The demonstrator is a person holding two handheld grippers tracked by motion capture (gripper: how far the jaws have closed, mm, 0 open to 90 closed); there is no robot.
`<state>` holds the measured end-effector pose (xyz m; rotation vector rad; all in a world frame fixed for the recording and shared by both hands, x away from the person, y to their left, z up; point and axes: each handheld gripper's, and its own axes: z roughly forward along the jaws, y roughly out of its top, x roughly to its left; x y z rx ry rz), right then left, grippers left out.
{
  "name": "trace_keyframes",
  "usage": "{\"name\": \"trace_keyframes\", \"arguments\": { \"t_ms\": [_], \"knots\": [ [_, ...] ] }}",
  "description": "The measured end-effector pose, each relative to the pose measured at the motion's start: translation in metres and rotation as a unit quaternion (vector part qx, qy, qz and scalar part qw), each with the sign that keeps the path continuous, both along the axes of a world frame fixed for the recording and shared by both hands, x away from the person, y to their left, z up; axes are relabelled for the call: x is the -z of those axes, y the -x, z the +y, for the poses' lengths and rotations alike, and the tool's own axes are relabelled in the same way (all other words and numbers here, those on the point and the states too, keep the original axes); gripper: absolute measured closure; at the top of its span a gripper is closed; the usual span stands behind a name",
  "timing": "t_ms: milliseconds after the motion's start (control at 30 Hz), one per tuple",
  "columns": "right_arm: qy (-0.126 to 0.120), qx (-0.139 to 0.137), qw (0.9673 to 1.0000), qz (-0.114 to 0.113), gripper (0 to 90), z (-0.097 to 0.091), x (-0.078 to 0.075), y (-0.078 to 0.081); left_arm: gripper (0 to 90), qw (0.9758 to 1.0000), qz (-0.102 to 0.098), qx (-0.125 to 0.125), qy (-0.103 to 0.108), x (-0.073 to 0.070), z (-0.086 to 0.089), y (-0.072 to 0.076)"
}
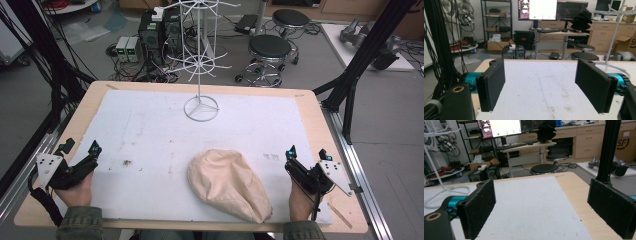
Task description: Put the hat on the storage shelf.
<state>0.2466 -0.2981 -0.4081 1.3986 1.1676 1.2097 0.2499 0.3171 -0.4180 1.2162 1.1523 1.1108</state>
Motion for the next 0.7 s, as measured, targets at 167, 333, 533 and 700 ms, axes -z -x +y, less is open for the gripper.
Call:
{"name": "trace_keyframes", "arguments": {
  "t_ms": [167, 333, 533, 700],
  "knots": [
    [0.005, 0.003, 1.0, 0.004, 7.3, -0.0002, 0.0005, -0.0006, 24.4, 1.0, 0.0, 0.0, 0.0, 0.0003, -0.0001, 0.0],
    [0.008, -0.001, 0.9998, 0.017, 7.3, -0.0001, 0.0017, -0.0027, 24.4, 1.0, 0.003, 0.002, 0.0, 0.0012, -0.0004, -0.0004],
    [0.007, -0.02, 0.9997, 0.013, 7.3, -0.0004, 0.0008, -0.0042, 24.6, 1.0, 0.001, 0.004, -0.002, 0.0017, -0.0008, -0.0002],
    [0.019, -0.052, 0.9984, -0.011, 7.4, -0.0008, -0.0046, -0.0077, 24.0, 1.0, 0.006, -0.001, -0.001, 0.0038, 0.0001, -0.0012]
  ]
}}
